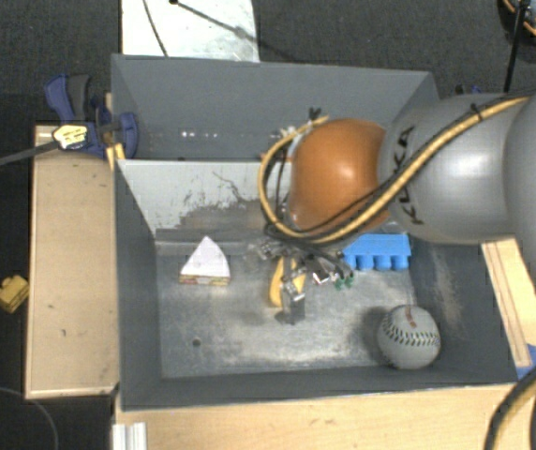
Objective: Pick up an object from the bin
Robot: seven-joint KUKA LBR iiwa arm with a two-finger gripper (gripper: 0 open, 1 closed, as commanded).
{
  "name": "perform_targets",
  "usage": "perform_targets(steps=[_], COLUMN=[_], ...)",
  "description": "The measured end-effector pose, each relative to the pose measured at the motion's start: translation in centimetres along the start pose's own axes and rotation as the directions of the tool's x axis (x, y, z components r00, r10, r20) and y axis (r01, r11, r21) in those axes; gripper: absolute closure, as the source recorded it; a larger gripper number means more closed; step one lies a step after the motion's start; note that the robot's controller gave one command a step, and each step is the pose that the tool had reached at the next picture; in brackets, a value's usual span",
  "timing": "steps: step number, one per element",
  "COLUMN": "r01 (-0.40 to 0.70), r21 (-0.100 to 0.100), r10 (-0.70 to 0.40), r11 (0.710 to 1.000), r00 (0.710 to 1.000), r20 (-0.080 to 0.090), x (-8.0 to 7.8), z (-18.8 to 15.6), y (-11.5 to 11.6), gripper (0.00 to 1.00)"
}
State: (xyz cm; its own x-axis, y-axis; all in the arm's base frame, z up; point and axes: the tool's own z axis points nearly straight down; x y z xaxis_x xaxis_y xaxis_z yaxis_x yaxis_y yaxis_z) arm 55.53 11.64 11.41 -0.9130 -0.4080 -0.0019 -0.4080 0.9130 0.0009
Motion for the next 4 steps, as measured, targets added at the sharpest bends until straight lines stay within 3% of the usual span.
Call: perform_targets(steps=[1,2,3,4], r01=[-0.157,0.089,0.020,0.018], r21=[0.000,0.002,0.001,0.001], r10=[0.157,-0.089,-0.020,-0.018], r11=[0.988,0.996,1.000,1.000], r00=[0.988,0.996,1.000,1.000], r20=[-0.002,0.002,0.001,0.001], x=[0.5,0.8,1.5,1.5], z=[0.0,0.2,3.9,3.9], y=[-1.5,-3.6,-7.4,-7.4], gripper=[0.00,0.00,1.00,1.00])
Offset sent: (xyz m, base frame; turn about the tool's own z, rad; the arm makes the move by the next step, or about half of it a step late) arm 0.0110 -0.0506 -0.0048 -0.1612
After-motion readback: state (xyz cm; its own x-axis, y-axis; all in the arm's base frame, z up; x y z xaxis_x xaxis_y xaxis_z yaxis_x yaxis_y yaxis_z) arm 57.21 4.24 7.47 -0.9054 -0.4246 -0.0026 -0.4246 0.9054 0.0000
